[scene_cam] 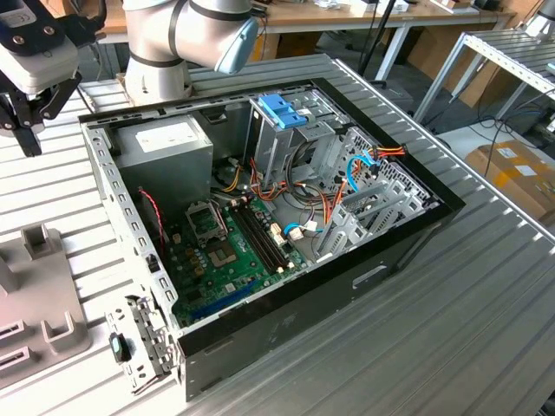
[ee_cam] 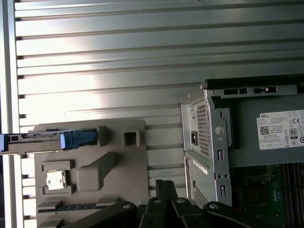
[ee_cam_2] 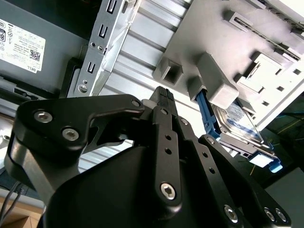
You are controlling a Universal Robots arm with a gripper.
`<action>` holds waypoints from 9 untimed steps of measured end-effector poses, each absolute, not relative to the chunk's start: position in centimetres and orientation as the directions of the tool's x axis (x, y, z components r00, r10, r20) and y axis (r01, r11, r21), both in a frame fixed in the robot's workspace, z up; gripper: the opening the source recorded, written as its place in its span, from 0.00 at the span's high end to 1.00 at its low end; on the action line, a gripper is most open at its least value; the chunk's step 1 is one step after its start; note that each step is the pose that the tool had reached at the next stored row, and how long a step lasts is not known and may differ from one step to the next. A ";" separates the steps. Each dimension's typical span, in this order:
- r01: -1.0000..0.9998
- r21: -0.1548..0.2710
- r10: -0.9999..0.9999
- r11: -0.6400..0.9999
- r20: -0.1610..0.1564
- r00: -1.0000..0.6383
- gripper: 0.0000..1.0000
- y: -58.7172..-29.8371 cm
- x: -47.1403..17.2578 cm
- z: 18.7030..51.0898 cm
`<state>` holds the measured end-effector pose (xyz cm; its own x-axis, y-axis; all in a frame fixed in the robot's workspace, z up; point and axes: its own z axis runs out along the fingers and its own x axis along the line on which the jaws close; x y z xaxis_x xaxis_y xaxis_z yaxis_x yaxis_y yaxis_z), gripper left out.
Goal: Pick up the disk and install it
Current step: 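Reach for the disk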
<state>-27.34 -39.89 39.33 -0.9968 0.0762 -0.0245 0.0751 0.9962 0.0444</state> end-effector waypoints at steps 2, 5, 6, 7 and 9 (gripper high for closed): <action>0.075 0.044 0.076 0.996 -0.024 -0.997 0.89 -39.9 -27.4 39.3; 0.075 0.044 0.076 0.996 -0.024 -0.997 0.89 -39.9 -27.6 39.3; 0.075 0.044 0.076 0.996 -0.024 -0.997 0.89 -39.9 -27.8 39.3; 0.075 0.044 0.076 0.996 -0.024 -0.997 0.89 -39.9 -27.9 39.3; 0.075 0.044 0.076 0.996 -0.024 -0.997 0.89 -39.9 -28.1 39.3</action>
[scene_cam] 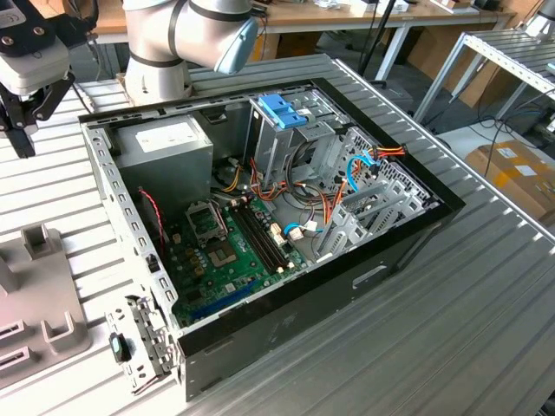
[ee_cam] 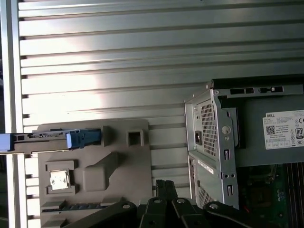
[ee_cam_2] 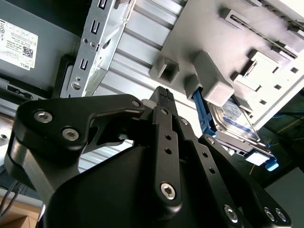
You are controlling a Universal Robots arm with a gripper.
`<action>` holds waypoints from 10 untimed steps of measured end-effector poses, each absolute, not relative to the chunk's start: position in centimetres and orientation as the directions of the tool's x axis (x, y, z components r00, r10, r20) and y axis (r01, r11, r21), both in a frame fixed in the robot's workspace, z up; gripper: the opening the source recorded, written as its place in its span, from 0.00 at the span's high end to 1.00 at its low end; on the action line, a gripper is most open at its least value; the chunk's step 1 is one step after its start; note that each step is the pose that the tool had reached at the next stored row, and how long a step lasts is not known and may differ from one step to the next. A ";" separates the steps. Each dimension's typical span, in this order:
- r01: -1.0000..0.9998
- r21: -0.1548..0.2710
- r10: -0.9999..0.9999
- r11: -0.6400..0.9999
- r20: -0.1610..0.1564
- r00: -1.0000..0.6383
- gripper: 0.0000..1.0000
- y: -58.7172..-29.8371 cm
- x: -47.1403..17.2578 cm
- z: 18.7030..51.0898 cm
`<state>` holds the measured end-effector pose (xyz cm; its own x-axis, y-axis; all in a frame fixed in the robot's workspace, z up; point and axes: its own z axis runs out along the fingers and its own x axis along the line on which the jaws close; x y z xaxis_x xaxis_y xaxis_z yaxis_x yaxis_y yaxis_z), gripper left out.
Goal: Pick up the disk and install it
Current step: 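Reach for the disk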
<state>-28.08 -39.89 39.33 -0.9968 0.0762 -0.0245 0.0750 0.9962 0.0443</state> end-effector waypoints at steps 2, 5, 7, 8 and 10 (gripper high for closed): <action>0.075 0.044 0.076 0.996 -0.024 -0.997 0.89 -39.9 -28.4 39.3; 0.075 0.044 0.076 0.996 -0.025 -0.997 0.89 -39.9 -28.7 39.3; 0.075 0.044 0.076 0.996 -0.024 -0.997 0.89 -39.9 -28.9 39.3; 0.075 0.044 0.076 0.996 -0.024 -0.997 0.89 -39.9 -29.0 39.3; 0.075 0.044 0.076 0.996 -0.024 -0.997 0.89 -39.9 -29.2 39.3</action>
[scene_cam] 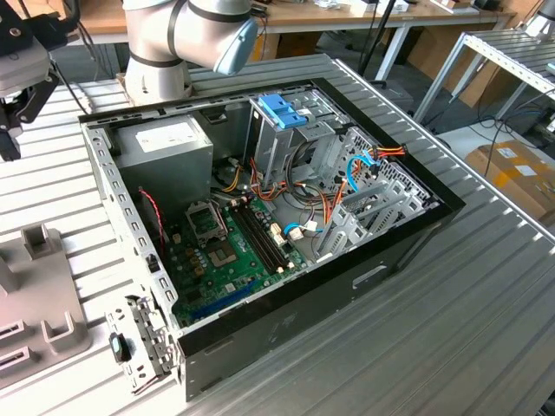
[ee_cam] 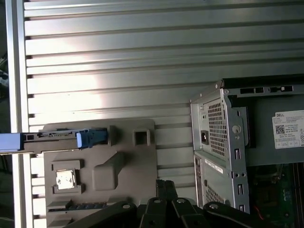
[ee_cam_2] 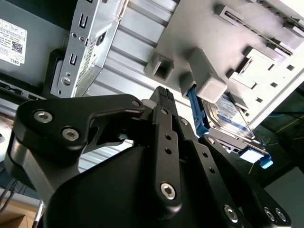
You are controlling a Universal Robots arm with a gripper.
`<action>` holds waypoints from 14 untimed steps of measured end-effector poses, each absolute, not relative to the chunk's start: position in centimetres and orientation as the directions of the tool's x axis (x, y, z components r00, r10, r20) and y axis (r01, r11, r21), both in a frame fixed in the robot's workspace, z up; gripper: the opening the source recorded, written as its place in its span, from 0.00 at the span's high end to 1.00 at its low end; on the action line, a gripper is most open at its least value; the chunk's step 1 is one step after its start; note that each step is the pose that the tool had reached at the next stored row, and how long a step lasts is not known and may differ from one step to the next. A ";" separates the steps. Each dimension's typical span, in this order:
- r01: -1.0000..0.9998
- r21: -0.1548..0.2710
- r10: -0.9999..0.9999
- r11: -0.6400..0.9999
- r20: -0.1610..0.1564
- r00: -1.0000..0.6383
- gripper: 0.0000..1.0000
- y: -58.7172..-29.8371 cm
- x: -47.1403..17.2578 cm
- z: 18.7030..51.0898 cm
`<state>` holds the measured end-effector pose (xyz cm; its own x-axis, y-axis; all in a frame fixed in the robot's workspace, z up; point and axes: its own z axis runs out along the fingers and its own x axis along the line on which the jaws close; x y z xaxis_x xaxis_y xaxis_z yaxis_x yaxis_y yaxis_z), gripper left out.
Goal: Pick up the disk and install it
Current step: 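Reach for the disk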
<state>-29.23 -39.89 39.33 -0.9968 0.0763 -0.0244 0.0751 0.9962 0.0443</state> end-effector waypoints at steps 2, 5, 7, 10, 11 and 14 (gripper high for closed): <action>0.075 0.044 0.076 0.996 -0.025 -0.997 0.89 -39.9 -29.4 39.3; 0.075 0.044 0.076 0.996 -0.025 -0.997 0.89 -39.9 -29.7 39.3; 0.075 0.044 0.076 0.996 -0.024 -0.997 0.89 -39.9 -29.9 39.3; 0.075 0.044 0.076 0.996 -0.024 -0.997 0.89 -39.9 -30.2 39.3; 0.075 0.044 0.076 0.996 -0.025 -0.997 0.89 -39.9 -30.3 39.3; 0.075 0.044 0.076 0.996 -0.024 -0.997 0.89 -39.9 -30.6 39.3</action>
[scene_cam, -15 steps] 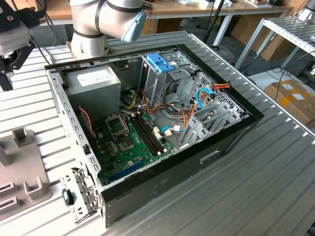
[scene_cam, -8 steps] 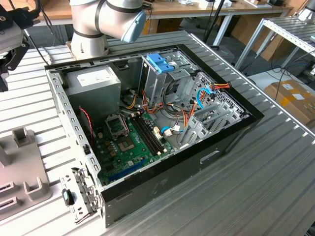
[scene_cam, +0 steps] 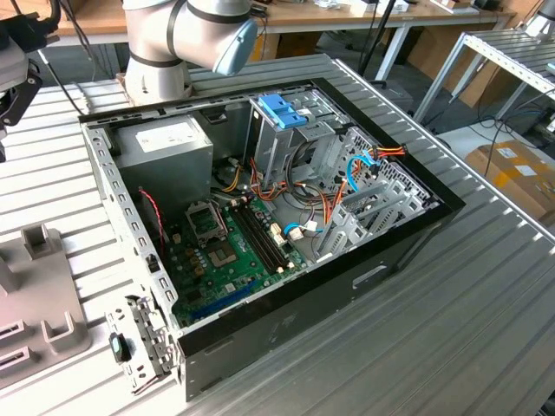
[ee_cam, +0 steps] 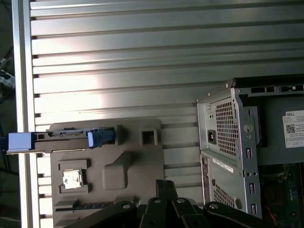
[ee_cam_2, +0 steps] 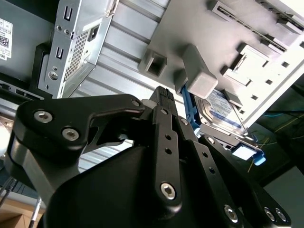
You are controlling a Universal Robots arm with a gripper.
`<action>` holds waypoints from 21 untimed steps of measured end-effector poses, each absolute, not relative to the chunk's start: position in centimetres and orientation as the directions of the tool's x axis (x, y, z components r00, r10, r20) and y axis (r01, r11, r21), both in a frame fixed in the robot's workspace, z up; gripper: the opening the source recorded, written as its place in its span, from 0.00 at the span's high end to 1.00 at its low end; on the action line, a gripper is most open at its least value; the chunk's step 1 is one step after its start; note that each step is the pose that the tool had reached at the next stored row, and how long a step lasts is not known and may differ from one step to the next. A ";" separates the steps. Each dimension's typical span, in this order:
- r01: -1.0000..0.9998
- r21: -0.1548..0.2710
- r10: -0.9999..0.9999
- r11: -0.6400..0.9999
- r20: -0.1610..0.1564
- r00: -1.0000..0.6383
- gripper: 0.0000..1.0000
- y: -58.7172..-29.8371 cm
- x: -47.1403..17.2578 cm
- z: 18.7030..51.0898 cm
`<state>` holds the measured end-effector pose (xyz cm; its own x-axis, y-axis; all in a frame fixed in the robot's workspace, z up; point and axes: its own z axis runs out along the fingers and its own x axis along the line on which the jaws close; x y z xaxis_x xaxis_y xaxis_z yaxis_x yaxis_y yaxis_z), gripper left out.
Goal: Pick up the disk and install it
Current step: 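Reach for the disk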
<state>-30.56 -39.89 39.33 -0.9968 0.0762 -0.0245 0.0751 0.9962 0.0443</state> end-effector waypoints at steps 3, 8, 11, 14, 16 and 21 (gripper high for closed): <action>0.075 0.044 0.076 0.996 -0.024 -0.997 0.89 -39.9 -30.9 39.3; 0.075 0.044 0.076 0.996 -0.025 -0.997 0.89 -39.9 -31.4 39.3; 0.075 0.044 0.076 0.996 -0.024 -0.997 0.89 -39.9 -31.5 39.3; 0.075 0.044 0.076 0.996 -0.024 -0.997 0.89 -39.9 -31.5 39.3; 0.075 0.044 0.076 0.996 -0.024 -0.997 0.89 -39.9 -31.5 39.3; 0.075 0.044 0.076 0.996 -0.024 -0.997 0.89 -39.9 -31.6 39.3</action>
<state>-31.63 -39.89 39.33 -0.9968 0.0763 -0.0244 0.0752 0.9962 0.0443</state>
